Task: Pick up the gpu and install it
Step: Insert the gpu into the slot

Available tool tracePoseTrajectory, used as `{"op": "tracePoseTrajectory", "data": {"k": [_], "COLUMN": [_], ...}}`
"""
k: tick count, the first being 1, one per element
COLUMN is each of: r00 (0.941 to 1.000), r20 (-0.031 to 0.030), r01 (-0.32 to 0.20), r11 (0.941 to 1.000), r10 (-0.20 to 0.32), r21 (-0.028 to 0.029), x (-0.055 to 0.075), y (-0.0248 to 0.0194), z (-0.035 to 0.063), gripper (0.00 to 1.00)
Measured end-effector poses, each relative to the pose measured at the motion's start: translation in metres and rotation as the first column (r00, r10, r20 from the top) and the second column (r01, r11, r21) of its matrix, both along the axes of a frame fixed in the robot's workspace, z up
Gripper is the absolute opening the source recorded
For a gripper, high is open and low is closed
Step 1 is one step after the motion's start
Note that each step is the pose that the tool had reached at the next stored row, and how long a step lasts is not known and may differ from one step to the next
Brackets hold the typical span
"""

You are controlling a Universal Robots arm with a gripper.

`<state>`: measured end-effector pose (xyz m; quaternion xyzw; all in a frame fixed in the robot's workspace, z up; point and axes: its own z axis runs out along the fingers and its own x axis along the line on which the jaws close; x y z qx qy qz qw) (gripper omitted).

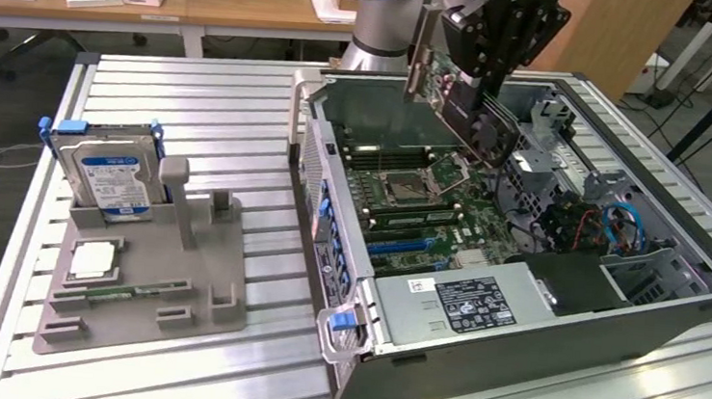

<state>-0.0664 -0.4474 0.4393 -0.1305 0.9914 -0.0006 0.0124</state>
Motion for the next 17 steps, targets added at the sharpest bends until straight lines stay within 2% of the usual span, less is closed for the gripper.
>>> {"op": "tracePoseTrajectory", "data": {"k": [8, 11, 17], "r00": [1.0, 1.0, 0.9999], "r20": [0.0, 0.0001, -0.0034], "r01": [-0.006, -0.006, -0.009], "r11": [1.0, 1.0, 0.9999], "r10": [0.006, 0.006, 0.009], "r21": [0.0002, 0.0058, 0.0065], "x": [0.0001, 0.0005, 0.0055], "y": [0.0, -0.0001, 0.0], "z": [0.0, -0.0001, -0.0001], "gripper": [0.26, 0.26, 0.26]}}
